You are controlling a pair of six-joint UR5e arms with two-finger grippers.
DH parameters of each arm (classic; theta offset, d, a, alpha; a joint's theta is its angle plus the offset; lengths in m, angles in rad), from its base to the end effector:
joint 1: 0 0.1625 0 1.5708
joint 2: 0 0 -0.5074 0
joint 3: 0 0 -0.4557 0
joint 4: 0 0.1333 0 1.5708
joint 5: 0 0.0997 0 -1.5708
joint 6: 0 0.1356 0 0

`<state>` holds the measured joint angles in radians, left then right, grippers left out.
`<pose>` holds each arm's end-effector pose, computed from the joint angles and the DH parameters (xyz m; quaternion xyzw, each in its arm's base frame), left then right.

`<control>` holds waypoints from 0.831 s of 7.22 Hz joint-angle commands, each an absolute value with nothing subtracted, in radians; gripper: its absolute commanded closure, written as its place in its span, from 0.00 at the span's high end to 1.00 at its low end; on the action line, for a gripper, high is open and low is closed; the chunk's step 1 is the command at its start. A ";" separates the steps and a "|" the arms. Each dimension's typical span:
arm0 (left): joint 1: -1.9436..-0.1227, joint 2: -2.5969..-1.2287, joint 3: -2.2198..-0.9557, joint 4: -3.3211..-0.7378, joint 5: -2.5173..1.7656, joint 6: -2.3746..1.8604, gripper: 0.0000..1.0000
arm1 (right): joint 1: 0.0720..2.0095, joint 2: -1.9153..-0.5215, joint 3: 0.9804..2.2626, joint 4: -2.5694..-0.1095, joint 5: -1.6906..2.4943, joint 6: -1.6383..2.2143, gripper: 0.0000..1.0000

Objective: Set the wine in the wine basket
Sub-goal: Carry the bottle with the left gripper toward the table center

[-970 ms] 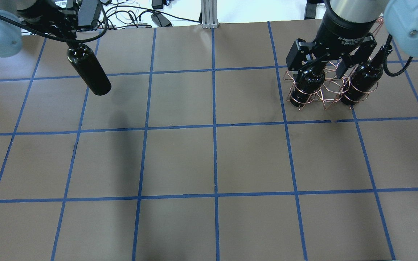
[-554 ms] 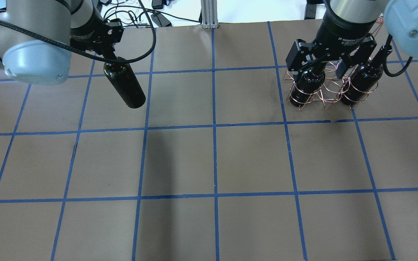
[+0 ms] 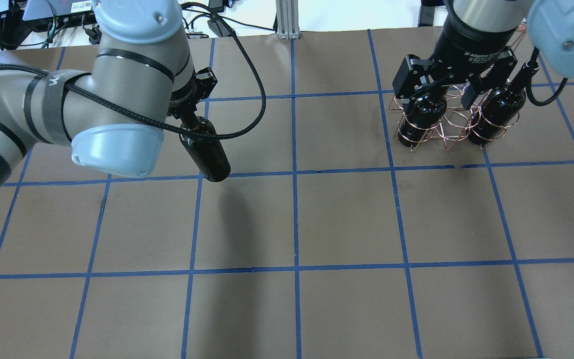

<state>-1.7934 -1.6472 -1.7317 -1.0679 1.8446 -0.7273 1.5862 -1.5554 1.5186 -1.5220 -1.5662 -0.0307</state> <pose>-0.2294 -0.5757 0.4615 -0.2627 0.9463 -0.1785 0.0603 0.1426 -0.5591 0.5498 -0.0230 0.9997 0.0060 0.0023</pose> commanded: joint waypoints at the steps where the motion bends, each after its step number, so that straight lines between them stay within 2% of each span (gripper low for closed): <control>1: -1.813 -1.666 -1.738 -1.062 1.853 -0.824 0.01 | 1.586 -1.555 1.519 -1.522 -1.566 -0.031 1.00; 6: -1.812 -1.695 -1.738 -1.051 1.876 -0.815 0.01 | 1.586 -1.555 1.519 -1.522 -1.566 -0.031 1.00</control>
<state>-1.8123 -1.6848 -1.7378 -1.0580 1.8702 -0.8141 1.5856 -1.5554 1.5187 -1.5217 -1.5669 -0.0307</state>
